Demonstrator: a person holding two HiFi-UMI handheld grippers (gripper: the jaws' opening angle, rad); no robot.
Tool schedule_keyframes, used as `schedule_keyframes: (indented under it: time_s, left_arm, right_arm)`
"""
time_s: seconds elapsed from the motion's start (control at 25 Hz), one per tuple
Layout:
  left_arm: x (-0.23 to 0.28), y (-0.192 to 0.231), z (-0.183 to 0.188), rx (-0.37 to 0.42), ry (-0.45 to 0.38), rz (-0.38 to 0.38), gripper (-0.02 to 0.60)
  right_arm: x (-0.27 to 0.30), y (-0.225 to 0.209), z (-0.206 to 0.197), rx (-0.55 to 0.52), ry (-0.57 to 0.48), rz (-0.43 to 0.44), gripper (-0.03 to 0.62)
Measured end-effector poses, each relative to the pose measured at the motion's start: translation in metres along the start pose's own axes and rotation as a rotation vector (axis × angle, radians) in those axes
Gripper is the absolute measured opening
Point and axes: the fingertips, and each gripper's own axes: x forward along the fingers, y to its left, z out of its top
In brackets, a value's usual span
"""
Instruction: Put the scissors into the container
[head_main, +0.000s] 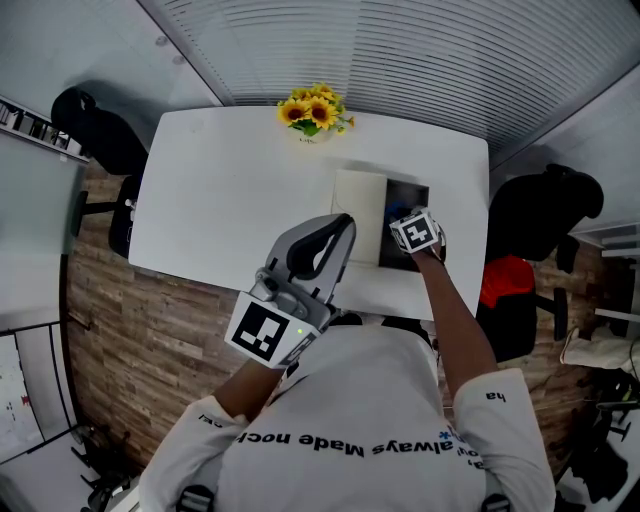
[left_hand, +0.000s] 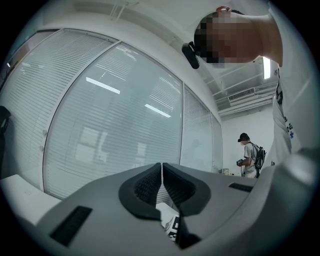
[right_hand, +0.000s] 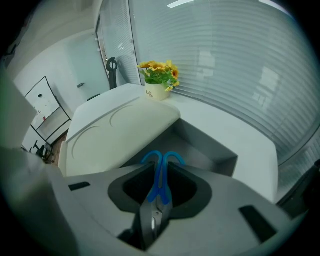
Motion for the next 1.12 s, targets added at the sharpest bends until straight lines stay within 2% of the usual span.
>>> schedule_keyframes:
  time_s: [0.16,0.4,0.8,1.12]
  left_arm:
    - [0.001,0.001,0.0,0.0,0.0,-0.002,0.027]
    - [0.0,0.004,-0.001,-0.003,0.005,0.004,0.027]
    - [-0.002,0.008,-0.002,0.003,0.005,0.01,0.028]
    - [-0.002,0.01,-0.001,0.005,0.0,0.017,0.028]
  right_arm:
    - [0.006,0.005,0.001,-0.042,0.022,0.005,0.092]
    - [0.015,0.024,-0.001,-0.047,0.057,0.073,0.091]
    - [0.022,0.02,-0.007,-0.097,0.117,0.057,0.092]
    - [0.029,0.015,-0.004,-0.162,0.113,0.041,0.094]
